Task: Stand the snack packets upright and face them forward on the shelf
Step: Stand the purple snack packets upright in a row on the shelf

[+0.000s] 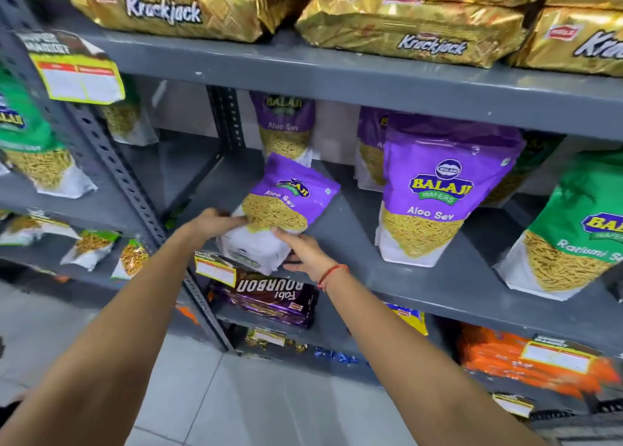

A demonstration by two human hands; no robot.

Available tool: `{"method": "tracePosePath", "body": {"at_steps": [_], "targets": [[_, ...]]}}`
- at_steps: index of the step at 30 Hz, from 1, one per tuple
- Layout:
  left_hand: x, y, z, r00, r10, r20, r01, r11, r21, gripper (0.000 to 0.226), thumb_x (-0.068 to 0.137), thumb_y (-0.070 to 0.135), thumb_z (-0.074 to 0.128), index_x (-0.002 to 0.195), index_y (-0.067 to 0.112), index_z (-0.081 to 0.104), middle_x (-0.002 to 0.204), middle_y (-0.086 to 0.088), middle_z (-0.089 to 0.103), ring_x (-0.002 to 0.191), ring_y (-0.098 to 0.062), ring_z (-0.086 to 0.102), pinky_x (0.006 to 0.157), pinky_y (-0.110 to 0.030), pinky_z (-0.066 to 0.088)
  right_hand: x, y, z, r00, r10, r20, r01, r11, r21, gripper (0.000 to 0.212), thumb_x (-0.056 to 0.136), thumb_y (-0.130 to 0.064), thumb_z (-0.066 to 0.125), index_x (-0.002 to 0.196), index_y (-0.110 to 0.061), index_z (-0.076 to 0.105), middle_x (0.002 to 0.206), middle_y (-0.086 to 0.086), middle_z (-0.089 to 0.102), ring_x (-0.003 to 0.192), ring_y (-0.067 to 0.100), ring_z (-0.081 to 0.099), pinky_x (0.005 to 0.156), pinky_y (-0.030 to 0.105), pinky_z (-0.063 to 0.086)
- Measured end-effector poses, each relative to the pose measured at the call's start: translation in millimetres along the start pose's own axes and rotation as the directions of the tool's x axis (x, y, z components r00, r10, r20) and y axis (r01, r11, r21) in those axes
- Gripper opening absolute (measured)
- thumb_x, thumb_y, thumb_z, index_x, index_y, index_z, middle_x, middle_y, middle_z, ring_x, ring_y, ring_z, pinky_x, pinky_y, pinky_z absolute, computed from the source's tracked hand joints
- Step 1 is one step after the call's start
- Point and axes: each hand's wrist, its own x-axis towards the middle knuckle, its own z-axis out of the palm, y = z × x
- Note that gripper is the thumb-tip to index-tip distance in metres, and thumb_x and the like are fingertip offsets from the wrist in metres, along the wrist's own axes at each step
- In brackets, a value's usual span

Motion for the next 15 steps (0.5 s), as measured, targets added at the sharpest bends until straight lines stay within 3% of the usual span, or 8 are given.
{"method": "tracePosePath", "body": {"at_steps": [3,5,7,9,11,13,15], "targets": [[-14,-12,-2,0.955,-0.098,0.281,0.160,0.965,-0.207,0.042,0.079,0.025,0.071,0.107,-0.004,0.062,0.079,-0.006,0.076,0.070,-0.018,0.072,0.061,-0.030,0.060,-2,5,-7,1.000,-0.014,-0.014,0.014,1.000,0.012,0.037,0.075,-0.041,0.074,0.102,-0.021,0.057,0.101,0.000,0.064,0.078,0.008,0.061,0.051,0.019,0.050],[-16,-18,0,0.928,-0.104,0.357,0.206,0.944,-0.259,0.041,0.082,0.023,0.067,0.110,-0.006,0.061,0.089,-0.013,0.074,0.077,-0.025,0.070,0.065,-0.034,0.059,-6,5,-12,1.000,-0.009,0.017,0.009,1.000,-0.002,0.045,0.073,-0.041,0.076,0.109,-0.021,0.058,0.104,-0.002,0.064,0.088,0.010,0.062,0.057,0.020,0.050],[-15,-20,1,0.934,-0.098,0.345,0.191,0.950,-0.247,0.040,0.078,0.023,0.070,0.106,-0.005,0.064,0.096,-0.017,0.071,0.086,-0.031,0.065,0.071,-0.040,0.057,-9,3,-16,0.999,-0.017,0.042,0.018,1.000,-0.025,0.049,0.071,-0.036,0.079,0.113,-0.022,0.058,0.115,-0.001,0.065,0.106,0.017,0.060,0.070,0.026,0.050],[-15,-23,0,0.946,-0.050,0.320,0.135,0.959,-0.250,0.033,0.074,0.022,0.074,0.098,0.001,0.068,0.096,-0.016,0.073,0.086,-0.031,0.067,0.069,-0.039,0.060,-13,-2,-16,0.997,-0.077,0.030,0.077,0.997,-0.006,0.041,0.070,-0.024,0.081,0.105,-0.025,0.059,0.108,-0.005,0.067,0.105,0.016,0.061,0.072,0.025,0.050],[-16,-24,1,0.961,0.041,0.272,0.049,0.947,-0.318,0.027,0.072,0.019,0.075,0.098,0.011,0.070,0.099,-0.008,0.075,0.085,-0.022,0.071,0.067,-0.030,0.059,-15,-8,-17,0.982,-0.189,-0.011,0.189,0.982,0.009,0.049,0.069,-0.012,0.081,0.109,-0.023,0.055,0.109,-0.003,0.065,0.106,0.017,0.061,0.076,0.024,0.052],[-20,-22,5,0.972,0.122,0.200,-0.025,0.903,-0.428,0.030,0.072,0.010,0.075,0.102,0.015,0.068,0.090,0.003,0.078,0.080,-0.012,0.073,0.061,-0.021,0.057,-17,-13,-21,0.955,-0.294,-0.040,0.293,0.956,-0.018,0.069,0.066,-0.005,0.082,0.124,-0.016,0.047,0.125,0.006,0.061,0.116,0.022,0.057,0.094,0.035,0.050],[-24,-20,13,0.974,0.187,0.124,-0.105,0.869,-0.484,0.036,0.072,0.002,0.074,0.104,0.016,0.065,0.086,0.008,0.078,0.079,-0.007,0.073,0.061,-0.016,0.056,-19,-15,-26,0.925,-0.376,-0.045,0.375,0.927,-0.022,0.076,0.064,0.002,0.082,0.128,-0.013,0.044,0.130,0.013,0.058,0.119,0.026,0.056,0.102,0.043,0.047]]}}
